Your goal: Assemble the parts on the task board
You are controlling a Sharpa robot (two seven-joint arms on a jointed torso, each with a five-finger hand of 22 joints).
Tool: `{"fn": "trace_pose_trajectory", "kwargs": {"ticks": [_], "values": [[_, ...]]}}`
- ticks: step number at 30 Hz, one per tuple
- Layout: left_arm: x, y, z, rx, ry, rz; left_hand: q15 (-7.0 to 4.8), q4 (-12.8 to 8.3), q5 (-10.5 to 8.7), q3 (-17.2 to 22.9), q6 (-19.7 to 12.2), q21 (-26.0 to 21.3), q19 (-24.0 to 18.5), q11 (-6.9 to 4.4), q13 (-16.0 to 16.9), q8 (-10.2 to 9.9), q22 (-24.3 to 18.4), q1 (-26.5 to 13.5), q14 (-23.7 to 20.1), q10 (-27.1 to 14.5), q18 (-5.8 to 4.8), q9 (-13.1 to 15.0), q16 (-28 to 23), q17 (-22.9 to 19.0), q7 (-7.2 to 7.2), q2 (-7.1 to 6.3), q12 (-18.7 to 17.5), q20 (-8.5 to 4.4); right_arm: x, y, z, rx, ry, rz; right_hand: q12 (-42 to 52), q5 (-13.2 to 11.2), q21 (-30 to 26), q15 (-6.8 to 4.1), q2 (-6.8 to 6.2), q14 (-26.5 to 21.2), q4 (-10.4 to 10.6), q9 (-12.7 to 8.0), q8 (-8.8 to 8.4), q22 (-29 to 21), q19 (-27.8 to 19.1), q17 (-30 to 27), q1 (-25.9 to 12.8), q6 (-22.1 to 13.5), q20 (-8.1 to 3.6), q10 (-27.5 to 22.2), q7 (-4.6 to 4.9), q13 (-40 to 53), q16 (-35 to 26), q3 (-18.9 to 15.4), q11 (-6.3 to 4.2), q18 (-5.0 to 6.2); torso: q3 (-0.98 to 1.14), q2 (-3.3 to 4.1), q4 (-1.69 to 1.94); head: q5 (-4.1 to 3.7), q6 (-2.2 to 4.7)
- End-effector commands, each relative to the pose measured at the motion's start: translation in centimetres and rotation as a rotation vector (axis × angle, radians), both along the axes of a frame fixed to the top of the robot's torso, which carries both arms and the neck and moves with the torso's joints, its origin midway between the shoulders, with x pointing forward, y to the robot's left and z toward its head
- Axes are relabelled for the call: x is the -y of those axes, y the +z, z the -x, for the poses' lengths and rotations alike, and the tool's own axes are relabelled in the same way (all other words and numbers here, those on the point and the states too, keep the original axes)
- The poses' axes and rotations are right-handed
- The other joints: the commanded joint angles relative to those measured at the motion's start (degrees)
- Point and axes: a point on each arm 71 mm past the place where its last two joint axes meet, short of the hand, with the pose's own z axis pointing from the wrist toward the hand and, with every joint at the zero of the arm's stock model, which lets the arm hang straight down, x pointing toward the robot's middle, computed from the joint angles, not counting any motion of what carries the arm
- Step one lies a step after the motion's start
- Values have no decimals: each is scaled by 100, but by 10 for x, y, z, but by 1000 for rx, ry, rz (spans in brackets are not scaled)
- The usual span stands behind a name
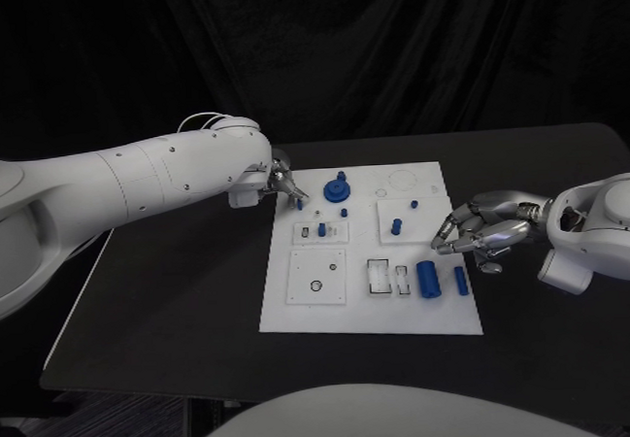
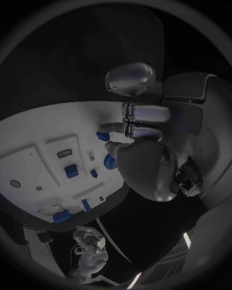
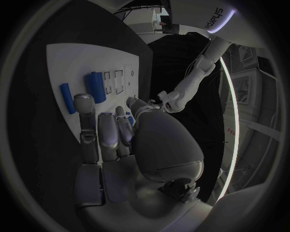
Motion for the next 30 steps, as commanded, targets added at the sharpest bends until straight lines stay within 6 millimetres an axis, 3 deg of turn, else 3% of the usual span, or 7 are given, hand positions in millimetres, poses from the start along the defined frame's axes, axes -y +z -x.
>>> {"fn": "trace_pose_trajectory", "kwargs": {"ticks": [1,5,15,19,23,28,30], "values": [[3,-1,0,2,-20,16,45,-59,94,86,64,-40,-55,33,1505,-71,907,107,595,585,64,-46,-7,1509,-5,-4,21,-7,-1,-2,2,-16,5,9,-21,30,-56,-26,4,-31,-1,-11,-32,-17,0,-8,70,39,0,-61,-17,-13,-8,43,-4,71,0,1,-1,-1,1],[3,-3,1,-6,-22,14,39,-158,254,241,125,-53,-67,25,1505,-143,904,205,595,585,67,-118,-7,1509,-17,-40,21,-9,-1,-2,2,-18,7,10,-21,30,-56,-26,4,-31,-1,-11,-32,-17,0,-8,70,39,0,-61,-17,-13,-8,43,-4,71,4,4,5,-5,1],[3,-8,2,-12,-25,19,35,-259,336,485,183,-98,-93,17,1505,-219,892,277,595,585,76,-187,-7,1509,-24,-72,21,-16,-2,-2,2,-20,10,12,-30,56,-80,-26,19,-38,-5,-15,-34,-31,-14,-19,90,48,0,-78,-18,-32,-14,63,-3,75,4,2,4,5,1],[3,-8,2,-6,-27,27,29,-374,475,790,214,-104,-102,15,1505,-267,890,322,595,585,77,-216,-7,1509,-25,-132,21,-20,-1,-2,1,-21,9,13,-30,64,-75,-26,25,-42,-7,-16,-35,-27,-11,-25,97,51,0,-79,-18,-33,-18,71,-3,74,2,-1,5,12,1],[2,-8,3,1,-28,34,29,-557,893,1509,265,-101,-105,14,1505,-264,890,232,595,585,76,-165,-7,1509,-9,-323,21,-23,-1,-2,1,-22,7,15,-32,78,-82,-27,38,-44,-13,-18,-35,-30,-15,-26,116,59,-1,-81,-18,-36,-17,89,-4,75,2,-3,2,17,1],[-1,-8,5,11,-22,40,31,-742,1174,2175,298,-98,-107,17,1505,-218,889,64,595,585,77,-67,-7,1509,-8,-525,21,-25,0,-3,2,-24,6,20,-34,84,-84,-27,45,-45,-16,-19,-35,-31,-16,-28,125,63,-1,-85,-18,-40,-18,98,-4,75,1,0,2,6,1],[-3,-7,7,13,-19,42,30,-863,1317,2518,311,-82,-100,19,1505,-188,893,-58,595,585,75,-3,-7,1509,-1,-664,21,-29,1,-3,2,-26,5,21,-36,92,-85,-27,54,-47,-18,-20,-35,-31,-17,-31,134,67,-1,-89,-19,-45,-19,108,-4,75,0,1,5,6,1]]}}
